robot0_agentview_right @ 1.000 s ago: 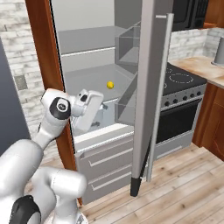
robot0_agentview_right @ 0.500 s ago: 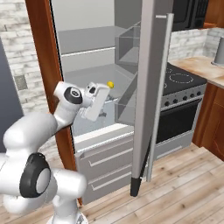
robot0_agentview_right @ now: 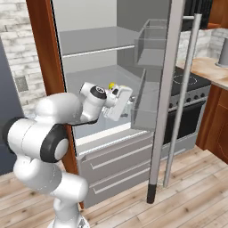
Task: Retrieve a lemon from the fridge and place it on the cutting board with the fish.
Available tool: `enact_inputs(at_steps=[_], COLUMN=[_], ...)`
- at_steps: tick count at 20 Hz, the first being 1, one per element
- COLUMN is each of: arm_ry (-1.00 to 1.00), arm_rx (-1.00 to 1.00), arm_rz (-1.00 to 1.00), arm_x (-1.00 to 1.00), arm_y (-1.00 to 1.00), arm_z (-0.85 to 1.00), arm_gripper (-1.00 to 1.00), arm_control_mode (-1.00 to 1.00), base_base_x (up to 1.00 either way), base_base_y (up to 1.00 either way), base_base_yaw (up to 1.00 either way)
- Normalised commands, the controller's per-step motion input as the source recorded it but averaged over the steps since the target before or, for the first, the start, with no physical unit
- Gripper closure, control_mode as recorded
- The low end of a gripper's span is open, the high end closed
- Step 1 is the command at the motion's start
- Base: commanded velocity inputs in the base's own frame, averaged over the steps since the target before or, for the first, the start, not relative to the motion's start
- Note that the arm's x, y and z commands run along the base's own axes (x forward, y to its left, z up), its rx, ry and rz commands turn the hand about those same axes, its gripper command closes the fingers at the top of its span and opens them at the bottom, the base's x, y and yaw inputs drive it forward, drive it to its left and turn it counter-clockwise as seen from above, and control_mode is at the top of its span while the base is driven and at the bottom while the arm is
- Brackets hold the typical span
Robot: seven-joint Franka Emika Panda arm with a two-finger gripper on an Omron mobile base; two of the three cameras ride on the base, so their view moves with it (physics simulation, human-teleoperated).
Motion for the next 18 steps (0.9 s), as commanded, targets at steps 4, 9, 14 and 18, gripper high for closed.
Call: enact_inputs(at_steps=[4,9,14,18], arm_ry=[0.00,-0.03,0.00,0.00], arm_rx=[0.07,0.11,0.14,0.14], arm_rz=[0.06,0.09,0.01,0.00], arm_x=[0.72,0.63,0.26,-0.64], arm_y=[-1.00,-1.00,-0.84,0.76], arm_z=[-0.32,-0.21,0.21,0.42], arm_gripper=[-1.00,-1.00,-1.00,-1.00], arm_control_mode=[-1.00,-1.00,-1.00,-1.00], base_base_x=[0.00,0.00,0.00,0.00], base_base_y=[0.00,0.00,0.00,0.00], base_base_yaw=[0.00,0.00,0.00,0.00])
